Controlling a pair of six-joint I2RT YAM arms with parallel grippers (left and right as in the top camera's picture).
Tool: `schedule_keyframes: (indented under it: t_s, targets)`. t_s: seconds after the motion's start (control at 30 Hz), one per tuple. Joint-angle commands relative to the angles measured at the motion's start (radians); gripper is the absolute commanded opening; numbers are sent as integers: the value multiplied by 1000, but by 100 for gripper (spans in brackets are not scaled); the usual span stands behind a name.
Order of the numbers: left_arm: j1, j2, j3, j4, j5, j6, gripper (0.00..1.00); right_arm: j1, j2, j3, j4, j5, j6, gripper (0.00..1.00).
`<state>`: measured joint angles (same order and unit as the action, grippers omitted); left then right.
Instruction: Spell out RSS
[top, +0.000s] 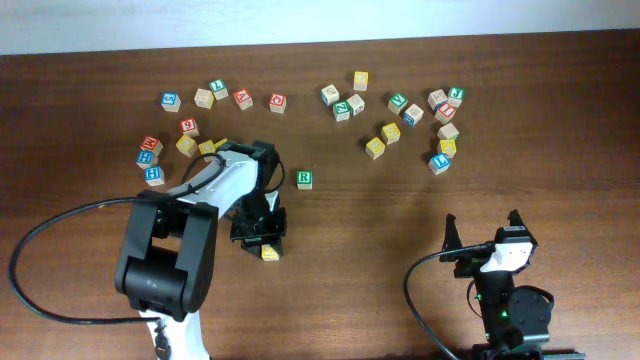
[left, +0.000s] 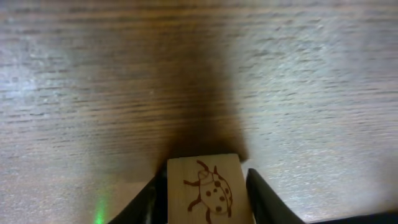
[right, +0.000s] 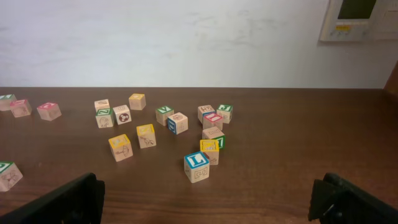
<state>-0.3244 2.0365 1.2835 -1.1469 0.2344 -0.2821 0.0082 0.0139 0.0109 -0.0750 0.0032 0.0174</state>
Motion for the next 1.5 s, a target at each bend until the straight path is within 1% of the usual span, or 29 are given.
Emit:
schedule_keyframes:
  t_s: [0.0, 0.1, 0.13, 0.2, 0.33, 0.4, 0.5, 0.6, 0.7, 0.8, 0.87, 0.93, 0.97, 1.07, 1.17, 1.23, 1.3, 1.47]
  targets:
    - [11, 11, 69, -6, -6, 7, 36, 3, -8, -5, -7, 9, -6, 98]
    - [18, 11, 173, -74, -6, 32, 39, 3, -8, -5, -7, 9, -6, 99]
    - [21, 11, 245, -118, -11, 50, 41, 3, -8, -5, -7, 9, -6, 98]
    - [23, 11, 344, -179, -25, 53, 41, 3, -8, -5, -7, 9, -6, 98]
    - [30, 7, 552, -334, -105, 55, 42, 3, -8, -5, -7, 9, -6, 98]
    - [35, -7, 620, -406, -128, 55, 43, 3, -8, -5, -7, 9, -6, 98]
    - [37, -50, 628, -468, -127, 51, 44, 3, -8, -5, -7, 9, -6, 98]
    - [20, -68, 595, -528, -127, 51, 46, 3, -8, -5, -7, 9, -6, 98]
    - [-26, -77, 493, -488, -126, 41, 47, 3, -8, -5, -7, 9, -6, 98]
    - [-79, -77, 327, -363, -127, 4, 49, 3, -8, -5, -7, 9, -6, 98]
    - [-91, -77, 230, -280, -127, -6, 52, 3, -8, -5, -7, 9, -6, 98]
    - [-92, -77, 166, -214, -137, -6, 61, 3, -8, -5, -7, 9, -6, 98]
    - [-89, -77, 147, -191, -156, -6, 62, 3, -8, -5, -7, 9, -6, 98]
    - [-71, -77, 129, -158, -233, -10, 63, 3, -8, -5, -7, 9, -6, 98]
    - [-55, -77, 129, -150, -252, -4, 62, 3, -8, -5, -7, 9, -6, 98]
    - [-52, -77, 118, -145, -247, -1, 57, 3, -8, -5, -7, 9, -6, 98]
    - [-57, -77, 90, -131, -203, -1, 53, 3, -8, -5, -7, 9, -6, 98]
    - [-68, -77, -34, -18, -141, -1, 53, 3, -8, -5, -7, 9, -6, 98]
